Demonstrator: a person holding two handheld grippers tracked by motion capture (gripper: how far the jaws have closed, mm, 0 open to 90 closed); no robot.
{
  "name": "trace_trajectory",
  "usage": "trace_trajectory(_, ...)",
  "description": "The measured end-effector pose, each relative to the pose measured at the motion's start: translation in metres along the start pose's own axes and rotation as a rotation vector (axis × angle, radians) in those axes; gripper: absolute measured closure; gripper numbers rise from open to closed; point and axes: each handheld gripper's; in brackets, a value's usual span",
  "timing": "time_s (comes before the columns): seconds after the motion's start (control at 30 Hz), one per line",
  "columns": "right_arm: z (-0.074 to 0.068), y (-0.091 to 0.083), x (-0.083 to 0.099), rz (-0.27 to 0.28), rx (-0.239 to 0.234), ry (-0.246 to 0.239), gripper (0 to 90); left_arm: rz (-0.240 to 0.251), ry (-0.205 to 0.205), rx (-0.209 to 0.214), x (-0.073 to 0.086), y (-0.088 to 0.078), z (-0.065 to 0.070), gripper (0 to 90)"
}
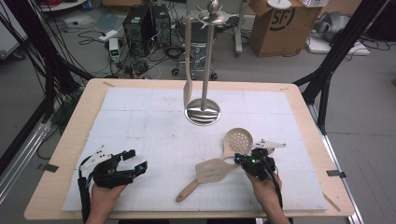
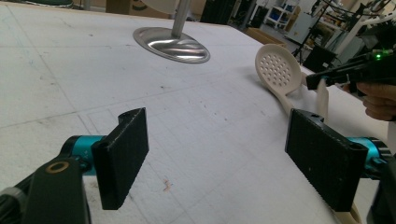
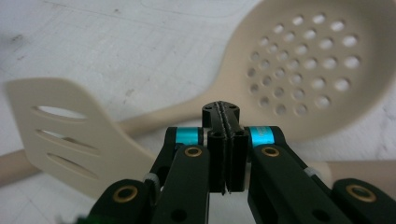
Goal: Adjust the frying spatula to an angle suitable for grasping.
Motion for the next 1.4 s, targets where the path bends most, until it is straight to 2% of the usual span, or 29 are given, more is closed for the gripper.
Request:
trace_trajectory(0.23, 0.004, -0.003, 0.028, -0.007, 0.015, 0.025, 89.7, -0.014, 0.015, 0.014, -0.001, 0.007, 0.004, 22.2)
trace_trajectory(0.3, 0.009, -0.002, 0.035, 0.004, -0.019, 0.063, 89.7, -0.013, 0.013, 0.015, -0.001, 0.007, 0.003, 22.5)
trace_trajectory(0.33, 0.011, -0.002, 0.036, 0.002, -0.020, 0.083, 89.7, -0.012, 0.012, 0.016, -0.001, 0.008, 0.003, 22.5)
trace_trajectory(0.4, 0.012, -0.004, 0.035, 0.022, -0.017, 0.081, 89.7, -0.011, 0.010, 0.018, -0.001, 0.008, 0.003, 22.5)
trace_trajectory(0.47, 0.013, -0.002, 0.035, 0.007, -0.012, 0.085, 89.7, -0.008, 0.011, 0.021, -0.001, 0.007, 0.003, 22.5)
trace_trajectory(0.53, 0.010, -0.003, 0.035, 0.017, -0.019, 0.077, 89.7, -0.004, 0.010, 0.022, -0.002, 0.006, 0.003, 22.5)
trace_trajectory(0.63, -0.001, -0.002, 0.035, -0.008, -0.052, 0.049, 89.7, -0.006, 0.008, 0.018, -0.001, 0.006, 0.002, 22.5)
trace_trajectory(0.7, -0.014, -0.001, 0.034, -0.050, -0.072, -0.004, 89.7, -0.006, 0.008, 0.018, -0.001, 0.006, 0.002, 22.6)
trace_trajectory(0.77, -0.022, 0.001, 0.034, -0.089, -0.080, -0.037, 89.7, -0.007, 0.009, 0.020, -0.001, 0.006, 0.003, 22.5)
trace_trajectory(0.83, -0.023, 0.001, 0.036, -0.111, -0.081, -0.046, 89.7, -0.005, 0.008, 0.020, -0.001, 0.006, 0.003, 22.6)
trace_trajectory(0.87, -0.022, 0.000, 0.038, -0.119, -0.080, -0.043, 89.6, -0.006, 0.008, 0.021, -0.001, 0.006, 0.003, 22.6)
trace_trajectory(0.93, -0.012, -0.006, 0.044, -0.095, -0.118, -0.009, 89.7, -0.009, 0.010, 0.015, -0.001, 0.005, 0.002, 22.6)
trace_trajectory(1.0, -0.006, -0.012, 0.046, -0.076, -0.137, 0.000, 89.8, -0.010, 0.007, 0.015, 0.000, 0.005, 0.002, 22.6)
trace_trajectory(1.1, 0.001, -0.019, 0.047, -0.069, -0.136, -0.020, 90.0, -0.015, 0.009, 0.012, 0.000, 0.005, 0.003, 22.6)
trace_trajectory(1.27, 0.014, -0.027, 0.049, -0.036, -0.130, -0.022, 90.0, -0.019, 0.011, 0.009, 0.001, 0.005, 0.003, 22.7)
trace_trajectory(1.4, 0.031, -0.037, 0.053, -0.007, -0.105, 0.043, 90.0, -0.021, 0.008, 0.008, 0.001, 0.004, 0.001, 22.7)
Point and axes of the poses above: each handheld gripper's, and its own axes: y roughly forward along the jaws, x roughly out of its underside, z roughly to its right, and after that the axes turned 3 degrees about -x, right-handed
